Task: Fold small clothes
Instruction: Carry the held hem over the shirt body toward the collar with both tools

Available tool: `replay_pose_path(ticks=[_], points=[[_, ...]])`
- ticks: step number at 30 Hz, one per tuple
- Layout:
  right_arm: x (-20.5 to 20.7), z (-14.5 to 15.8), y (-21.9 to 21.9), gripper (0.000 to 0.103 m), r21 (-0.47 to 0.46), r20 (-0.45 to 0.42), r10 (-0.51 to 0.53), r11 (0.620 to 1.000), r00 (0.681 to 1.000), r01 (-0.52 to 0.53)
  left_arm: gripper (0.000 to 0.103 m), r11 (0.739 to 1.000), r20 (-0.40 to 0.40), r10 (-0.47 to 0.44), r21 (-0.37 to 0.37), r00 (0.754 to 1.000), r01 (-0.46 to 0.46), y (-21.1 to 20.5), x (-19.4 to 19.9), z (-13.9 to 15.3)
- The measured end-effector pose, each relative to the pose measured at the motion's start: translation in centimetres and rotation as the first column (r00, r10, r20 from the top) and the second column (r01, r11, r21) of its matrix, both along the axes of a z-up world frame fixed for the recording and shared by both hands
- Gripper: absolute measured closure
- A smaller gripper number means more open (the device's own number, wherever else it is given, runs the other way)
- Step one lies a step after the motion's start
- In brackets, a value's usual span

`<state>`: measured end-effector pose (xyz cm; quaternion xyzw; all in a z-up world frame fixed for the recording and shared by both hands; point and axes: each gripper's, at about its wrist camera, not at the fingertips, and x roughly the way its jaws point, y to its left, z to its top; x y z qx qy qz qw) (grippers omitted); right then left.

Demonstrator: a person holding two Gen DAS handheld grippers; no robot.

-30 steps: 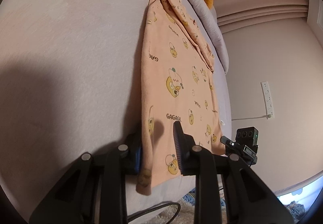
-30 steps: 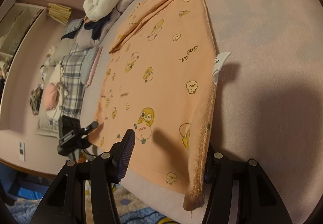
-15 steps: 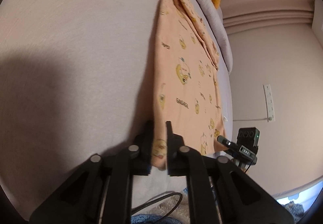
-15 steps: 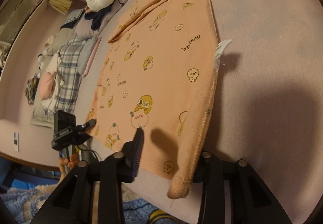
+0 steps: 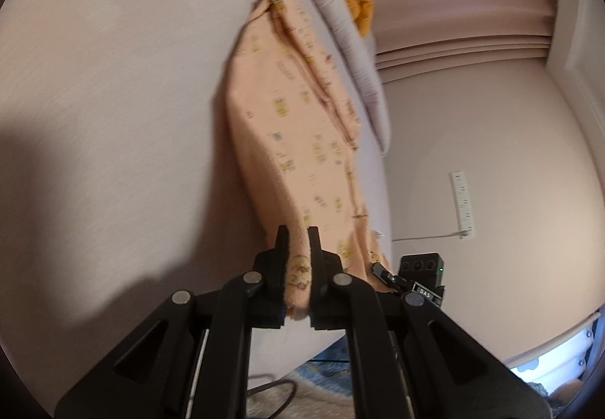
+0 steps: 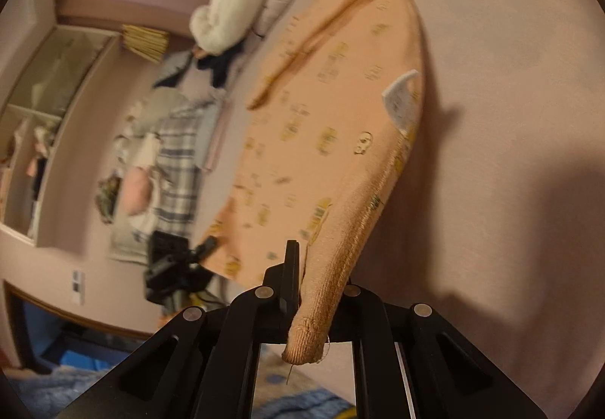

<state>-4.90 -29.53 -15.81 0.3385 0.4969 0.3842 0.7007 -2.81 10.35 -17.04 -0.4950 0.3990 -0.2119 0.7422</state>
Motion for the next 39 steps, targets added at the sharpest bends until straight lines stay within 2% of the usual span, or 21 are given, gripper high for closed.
replay_pose_path(ticks=[6, 9, 12, 22, 32, 39], points=[[0.8, 2.3, 0.7, 0.092, 0.114, 0.07, -0.021, 0.993, 0.997, 0.012, 0.098, 0.998, 0.078, -0.001, -0.062, 0.997, 0.006, -0.1, 1.7, 1.8], [1.3, 3.1, 1.3, 0.092, 0.133, 0.097, -0.023, 0.991, 0.995, 0.01, 0.099, 0.998, 0.102, -0.006, -0.066, 0.995, 0.013, -0.3, 2.5, 2.3], [1.5, 3.3, 1.4, 0.092, 0.156, 0.109, -0.028, 0.988, 0.994, 0.011, 0.099, 0.994, 0.119, 0.0, -0.111, 0.993, 0.013, -0.4, 3.1, 2.0], [1.8, 2.1, 0.7, 0.092, 0.127, 0.068, -0.025, 0.992, 0.997, 0.017, 0.101, 0.987, 0.04, 0.014, -0.162, 0.999, -0.007, -0.3, 2.7, -0.3], [2.2, 2.8, 0.9, 0.092, 0.161, 0.08, -0.02, 0.987, 0.997, 0.007, 0.101, 0.966, 0.139, 0.0, -0.256, 0.99, 0.036, -0.9, 3.6, 1.8], [2.9, 3.8, 0.9, 0.092, 0.184, 0.102, -0.033, 0.983, 0.994, 0.014, 0.101, 0.945, 0.173, 0.015, -0.324, 0.985, 0.043, -0.7, 4.8, 2.7]])
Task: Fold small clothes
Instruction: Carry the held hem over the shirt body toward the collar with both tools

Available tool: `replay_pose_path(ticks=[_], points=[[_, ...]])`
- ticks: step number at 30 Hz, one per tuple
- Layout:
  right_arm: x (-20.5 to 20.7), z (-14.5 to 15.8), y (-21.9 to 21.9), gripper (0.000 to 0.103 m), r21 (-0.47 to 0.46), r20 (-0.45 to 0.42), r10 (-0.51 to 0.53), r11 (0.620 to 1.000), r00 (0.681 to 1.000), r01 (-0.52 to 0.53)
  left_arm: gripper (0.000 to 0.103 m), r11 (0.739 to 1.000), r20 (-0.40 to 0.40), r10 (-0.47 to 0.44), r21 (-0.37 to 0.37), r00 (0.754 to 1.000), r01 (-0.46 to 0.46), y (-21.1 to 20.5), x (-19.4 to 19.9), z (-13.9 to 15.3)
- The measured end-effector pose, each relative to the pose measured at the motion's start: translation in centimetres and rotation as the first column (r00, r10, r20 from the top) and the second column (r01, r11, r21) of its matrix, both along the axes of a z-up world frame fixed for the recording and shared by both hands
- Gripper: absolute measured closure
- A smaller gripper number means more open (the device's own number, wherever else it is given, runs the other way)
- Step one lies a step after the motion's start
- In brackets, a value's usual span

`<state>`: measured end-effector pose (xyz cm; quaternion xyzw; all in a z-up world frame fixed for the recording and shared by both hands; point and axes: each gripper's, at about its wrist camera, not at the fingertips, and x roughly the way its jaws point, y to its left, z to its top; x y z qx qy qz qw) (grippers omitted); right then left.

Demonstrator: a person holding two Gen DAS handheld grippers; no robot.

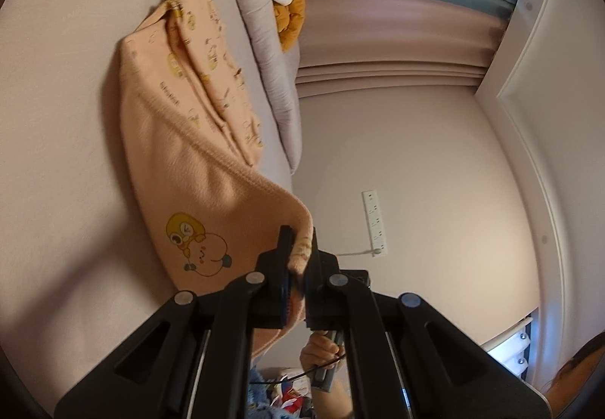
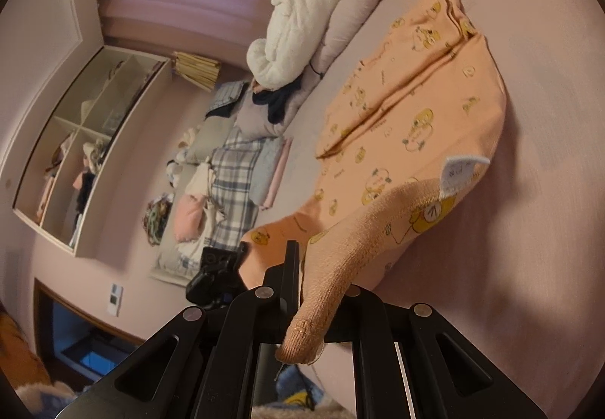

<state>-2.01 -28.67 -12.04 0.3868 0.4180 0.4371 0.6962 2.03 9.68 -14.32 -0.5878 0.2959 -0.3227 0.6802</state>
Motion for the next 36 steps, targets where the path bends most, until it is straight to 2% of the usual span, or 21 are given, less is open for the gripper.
replay_pose_path(ticks=[10, 20, 31, 36], points=[[3.7, 1.5, 0.1, 0.092, 0.044, 0.024, -0.049, 0.998, 0.998, 0.048, 0.101, 0.996, 0.056, 0.073, -0.047, 0.996, -0.07, 2.0, 3.5, 2.6], [10.3, 3.1, -0.6, 0.092, 0.07, 0.059, -0.133, 0.989, 0.989, 0.129, 0.101, 0.989, 0.052, 0.142, -0.057, 0.989, -0.139, 4.7, 10.0, 2.8], [19.1, 1.7, -0.1, 0.092, 0.036, -0.002, -0.221, 0.975, 0.975, 0.221, 0.101, 0.981, -0.024, 0.195, 0.01, 0.98, -0.195, 7.2, 18.6, 0.7], [22.8, 0.5, 0.0, 0.092, 0.011, -0.065, -0.275, 0.961, 0.959, 0.276, 0.101, 0.968, -0.098, 0.252, 0.047, 0.963, -0.248, 8.7, 21.6, -1.2]])
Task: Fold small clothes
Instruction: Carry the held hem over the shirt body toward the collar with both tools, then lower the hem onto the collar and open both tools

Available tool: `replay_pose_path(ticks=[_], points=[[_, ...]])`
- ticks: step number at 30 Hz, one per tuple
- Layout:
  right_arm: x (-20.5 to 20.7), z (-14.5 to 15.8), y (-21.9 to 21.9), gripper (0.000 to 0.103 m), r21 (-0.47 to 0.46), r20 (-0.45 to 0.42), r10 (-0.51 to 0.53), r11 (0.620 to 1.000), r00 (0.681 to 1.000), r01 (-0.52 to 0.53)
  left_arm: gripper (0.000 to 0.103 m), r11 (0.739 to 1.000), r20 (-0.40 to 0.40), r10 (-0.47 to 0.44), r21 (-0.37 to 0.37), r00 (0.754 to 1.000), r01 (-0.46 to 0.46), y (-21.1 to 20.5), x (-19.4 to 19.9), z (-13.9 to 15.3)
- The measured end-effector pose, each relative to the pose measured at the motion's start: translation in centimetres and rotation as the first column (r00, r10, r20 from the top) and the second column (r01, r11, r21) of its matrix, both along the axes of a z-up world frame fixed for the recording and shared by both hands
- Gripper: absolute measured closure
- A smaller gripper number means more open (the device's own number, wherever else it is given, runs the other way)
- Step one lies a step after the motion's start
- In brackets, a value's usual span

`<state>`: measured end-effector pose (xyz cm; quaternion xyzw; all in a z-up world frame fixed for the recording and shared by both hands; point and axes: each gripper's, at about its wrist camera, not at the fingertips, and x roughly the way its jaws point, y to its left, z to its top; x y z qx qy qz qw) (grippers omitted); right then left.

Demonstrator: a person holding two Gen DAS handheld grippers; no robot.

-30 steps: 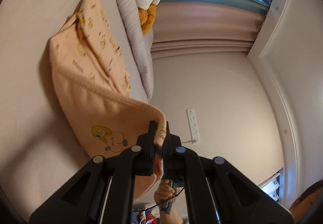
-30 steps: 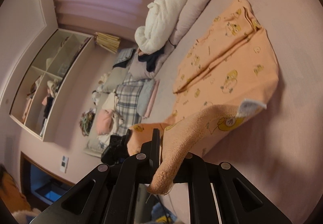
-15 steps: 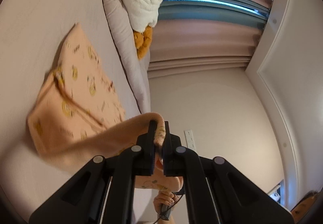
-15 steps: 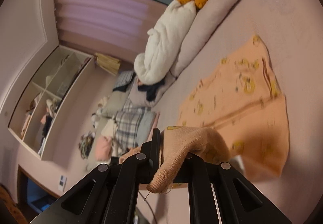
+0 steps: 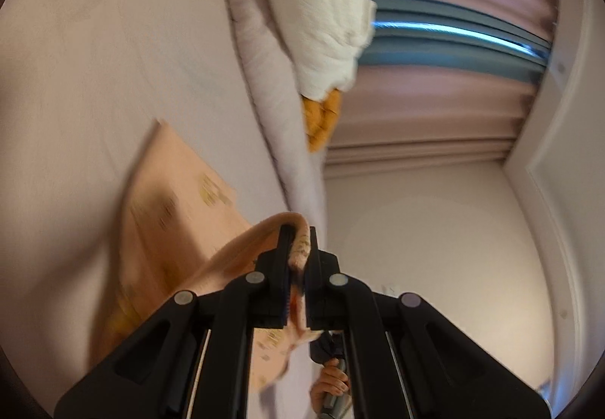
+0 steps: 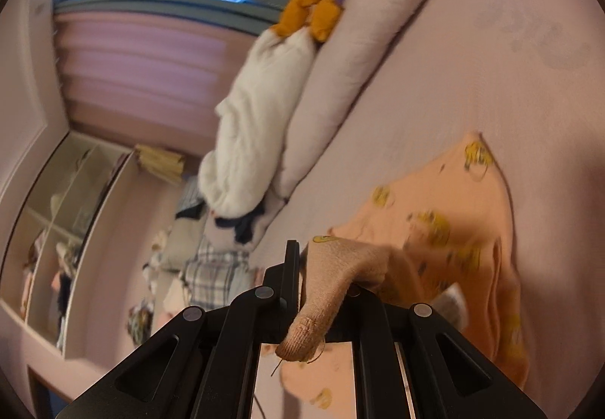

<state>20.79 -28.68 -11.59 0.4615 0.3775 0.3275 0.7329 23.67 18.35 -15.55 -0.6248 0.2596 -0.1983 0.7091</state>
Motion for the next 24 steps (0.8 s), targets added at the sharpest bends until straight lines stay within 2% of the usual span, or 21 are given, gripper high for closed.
replay_pose_path(ticks=[4, 8, 12, 14, 15, 16, 17, 20, 24], points=[[2.3, -1.9, -0.1, 0.092, -0.038, -0.083, -0.038, 0.999, 0.996, 0.035, 0.101, 0.999, -0.075, 0.04, 0.015, 0.996, -0.039, 1.3, 1.7, -1.6], [3.8, -3.4, -0.1, 0.092, -0.042, -0.164, -0.059, 0.998, 0.985, 0.053, 0.101, 0.997, -0.154, 0.053, 0.07, 0.987, -0.043, 1.9, 3.3, -2.8], [4.9, -4.9, -0.6, 0.091, -0.001, -0.263, -0.071, 0.997, 0.962, 0.073, 0.1, 0.996, -0.217, 0.034, 0.084, 0.976, -0.016, 1.9, 5.3, -3.7], [5.4, -5.2, -1.1, 0.08, -0.013, -0.307, -0.079, 0.997, 0.948, 0.079, 0.095, 0.995, -0.254, 0.044, 0.097, 0.966, -0.02, 2.3, 5.8, -3.8], [5.6, -5.3, -1.3, 0.07, -0.012, -0.322, -0.082, 0.996, 0.943, 0.083, 0.088, 0.995, -0.264, 0.05, 0.099, 0.963, -0.024, 2.6, 5.9, -3.8], [5.7, -5.3, -1.8, 0.067, 0.002, -0.332, -0.087, 0.996, 0.939, 0.093, 0.083, 0.995, -0.278, 0.058, 0.098, 0.959, -0.032, 3.0, 6.0, -3.8], [5.8, -5.2, -2.3, 0.066, 0.016, -0.335, -0.094, 0.994, 0.937, 0.105, 0.076, 0.995, -0.277, 0.071, 0.089, 0.958, -0.048, 3.5, 5.9, -3.8], [5.8, -4.4, -4.0, 0.061, 0.055, -0.298, -0.133, 0.986, 0.945, 0.156, 0.075, 0.989, -0.254, 0.114, 0.121, 0.961, -0.085, 5.2, 5.5, -2.6], [4.7, -3.1, -5.8, 0.061, 0.026, -0.223, -0.181, 0.981, 0.958, 0.191, 0.071, 0.984, -0.219, 0.119, 0.157, 0.968, -0.085, 6.7, 3.8, -1.5]])
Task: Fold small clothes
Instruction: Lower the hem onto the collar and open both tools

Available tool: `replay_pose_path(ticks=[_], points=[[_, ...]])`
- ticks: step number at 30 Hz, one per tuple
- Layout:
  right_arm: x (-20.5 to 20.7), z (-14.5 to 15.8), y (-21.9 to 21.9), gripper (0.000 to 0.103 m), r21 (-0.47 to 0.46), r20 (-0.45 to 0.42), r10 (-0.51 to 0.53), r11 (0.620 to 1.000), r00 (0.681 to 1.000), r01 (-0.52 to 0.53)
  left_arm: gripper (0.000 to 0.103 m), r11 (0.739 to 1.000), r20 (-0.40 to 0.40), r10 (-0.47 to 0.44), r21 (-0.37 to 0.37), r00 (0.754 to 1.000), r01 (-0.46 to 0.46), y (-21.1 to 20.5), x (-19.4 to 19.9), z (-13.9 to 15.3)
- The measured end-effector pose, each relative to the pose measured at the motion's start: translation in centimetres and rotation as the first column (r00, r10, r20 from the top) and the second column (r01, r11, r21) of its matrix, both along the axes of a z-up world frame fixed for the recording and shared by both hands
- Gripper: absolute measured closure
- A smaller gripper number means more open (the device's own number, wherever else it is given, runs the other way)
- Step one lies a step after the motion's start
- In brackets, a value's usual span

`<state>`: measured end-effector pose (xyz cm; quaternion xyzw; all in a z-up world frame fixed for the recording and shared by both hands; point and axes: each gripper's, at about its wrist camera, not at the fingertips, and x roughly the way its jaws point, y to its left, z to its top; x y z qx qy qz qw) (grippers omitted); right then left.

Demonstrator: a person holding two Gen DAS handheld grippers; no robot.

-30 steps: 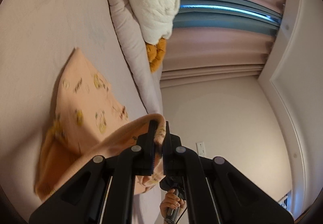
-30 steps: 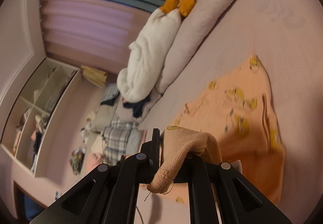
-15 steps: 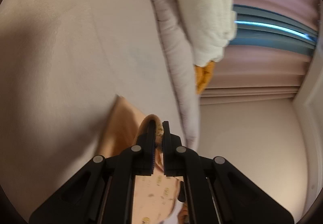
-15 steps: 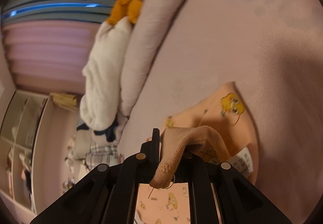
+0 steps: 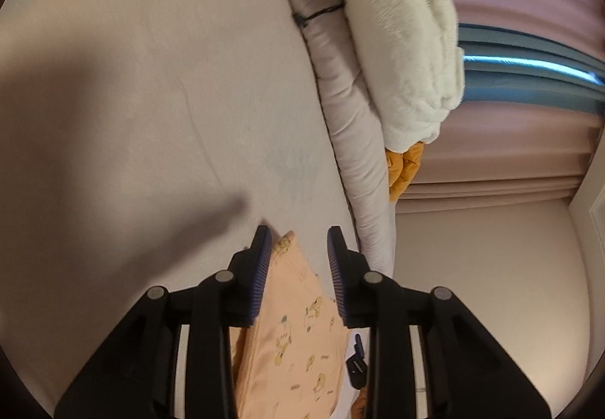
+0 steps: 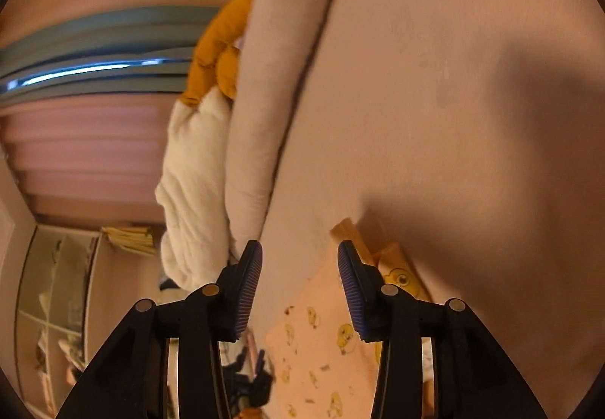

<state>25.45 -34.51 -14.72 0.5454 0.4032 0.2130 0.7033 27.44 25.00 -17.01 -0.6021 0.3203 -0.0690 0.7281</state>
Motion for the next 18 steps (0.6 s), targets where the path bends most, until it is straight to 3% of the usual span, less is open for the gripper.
replay_pose_path(ticks=[1, 3, 4, 7, 10, 13, 15, 18], points=[[-0.5, 0.4, -0.2, 0.061, -0.029, 0.012, 0.013, 1.0, 1.0, -0.013, 0.071, 1.0, 0.0, -0.017, 0.021, 1.0, 0.017, -0.1, -0.5, 0.3], [-1.7, 1.7, 0.4, 0.061, -0.193, 0.031, 0.097, 0.977, 0.995, -0.089, 0.07, 0.992, -0.004, -0.086, 0.093, 0.996, 0.086, -0.8, -2.0, 0.9], [-2.7, 2.6, 0.9, 0.061, -0.301, 0.042, 0.151, 0.944, 0.988, -0.132, 0.07, 0.984, -0.008, -0.126, 0.128, 0.992, 0.126, -1.5, -2.7, 1.2], [-5.4, 3.8, 1.9, 0.061, -0.439, 0.086, 0.27, 0.874, 0.959, -0.207, 0.071, 0.949, -0.012, -0.227, 0.223, 0.974, 0.224, -3.9, -4.1, 2.1], [-8.7, 5.0, 3.1, 0.061, -0.562, 0.136, 0.357, 0.796, 0.924, -0.225, 0.072, 0.879, -0.014, -0.345, 0.346, 0.938, 0.328, -7.7, -5.7, 3.6], [-10.6, 5.2, 4.9, 0.071, -0.588, 0.166, 0.416, 0.77, 0.894, -0.249, 0.072, 0.806, -0.012, -0.423, 0.451, 0.906, 0.383, -11.6, -6.7, 4.6], [-11.0, 4.8, 6.0, 0.073, -0.608, 0.157, 0.441, 0.748, 0.884, -0.266, 0.072, 0.767, -0.027, -0.453, 0.497, 0.891, 0.405, -13.6, -7.2, 4.6], [-11.1, 3.4, 7.9, 0.079, -0.666, 0.074, 0.469, 0.68, 0.88, -0.306, 0.074, 0.704, -0.096, -0.482, 0.549, 0.871, 0.451, -15.9, -7.7, 3.3]])
